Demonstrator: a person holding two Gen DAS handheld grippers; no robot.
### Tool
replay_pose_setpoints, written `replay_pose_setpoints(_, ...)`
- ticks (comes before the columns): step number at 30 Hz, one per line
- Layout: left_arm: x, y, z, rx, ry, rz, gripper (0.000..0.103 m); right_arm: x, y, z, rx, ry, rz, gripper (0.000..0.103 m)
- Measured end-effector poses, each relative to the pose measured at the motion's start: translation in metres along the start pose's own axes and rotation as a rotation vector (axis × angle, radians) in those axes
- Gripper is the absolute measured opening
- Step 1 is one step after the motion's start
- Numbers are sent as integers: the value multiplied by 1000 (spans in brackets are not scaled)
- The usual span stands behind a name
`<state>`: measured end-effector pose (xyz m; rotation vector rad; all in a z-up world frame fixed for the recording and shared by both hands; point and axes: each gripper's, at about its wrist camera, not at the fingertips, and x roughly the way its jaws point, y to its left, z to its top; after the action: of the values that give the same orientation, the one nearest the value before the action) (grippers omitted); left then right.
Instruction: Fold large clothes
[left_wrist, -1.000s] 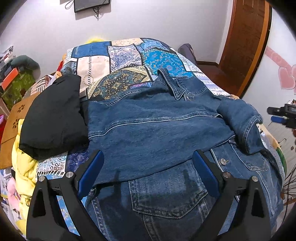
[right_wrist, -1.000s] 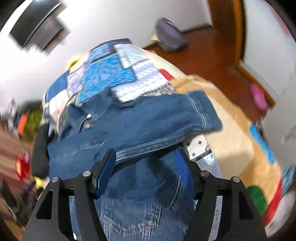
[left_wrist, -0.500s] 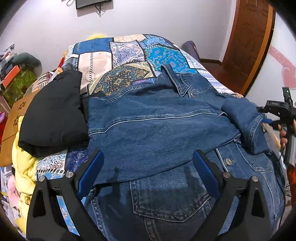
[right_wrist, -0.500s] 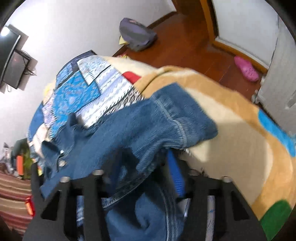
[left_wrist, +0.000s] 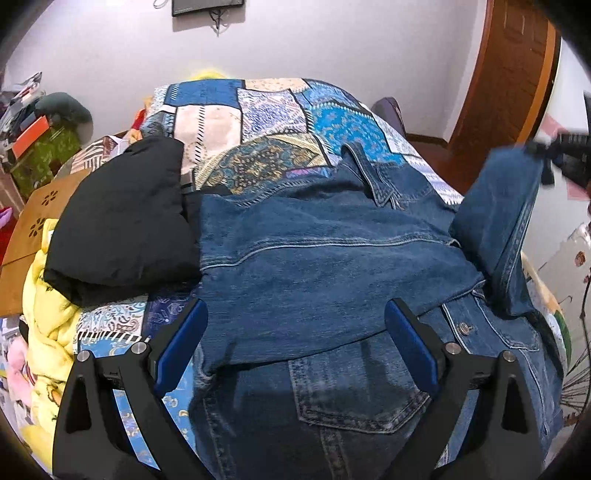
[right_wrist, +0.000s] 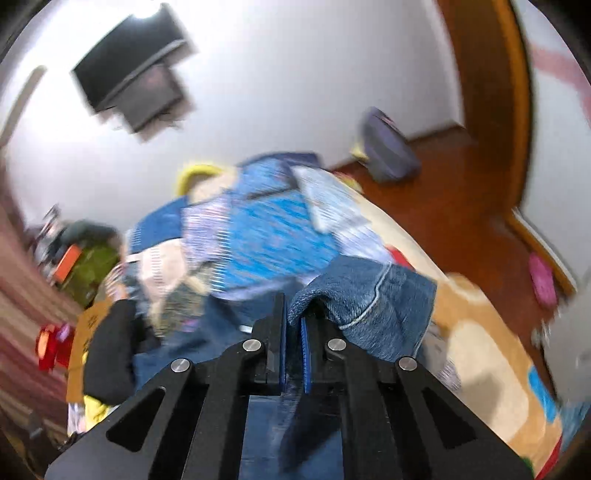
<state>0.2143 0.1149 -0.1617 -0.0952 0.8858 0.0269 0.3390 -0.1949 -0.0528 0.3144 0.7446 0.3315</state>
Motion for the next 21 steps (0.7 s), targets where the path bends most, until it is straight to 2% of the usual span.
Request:
replay_pose_setpoints(6, -19, 24, -2, -56, -42, 4, 97, 4, 97, -1, -178, 20, 131, 5)
replay_pose_setpoints(10, -29, 42, -6, -91, -50, 18, 97, 32, 145, -35, -265, 118, 186, 5)
replay_pose_setpoints(13, -34, 56, -10, -123, -51, 25, 97, 71, 162, -71, -303, 225, 193, 5)
replay_pose_setpoints(16, -40, 67, -15, -154, -54, 30, 97, 112, 168, -117, -345, 392, 195, 5)
replay_pose_setpoints(18, -44, 75, -18, -180, -58, 35, 97, 125, 166, -143, -357, 489, 206, 5)
replay_pose_setpoints(21, -46, 84, -21, -210, -52, 36, 97, 132, 167, -164, -377, 568, 202, 10)
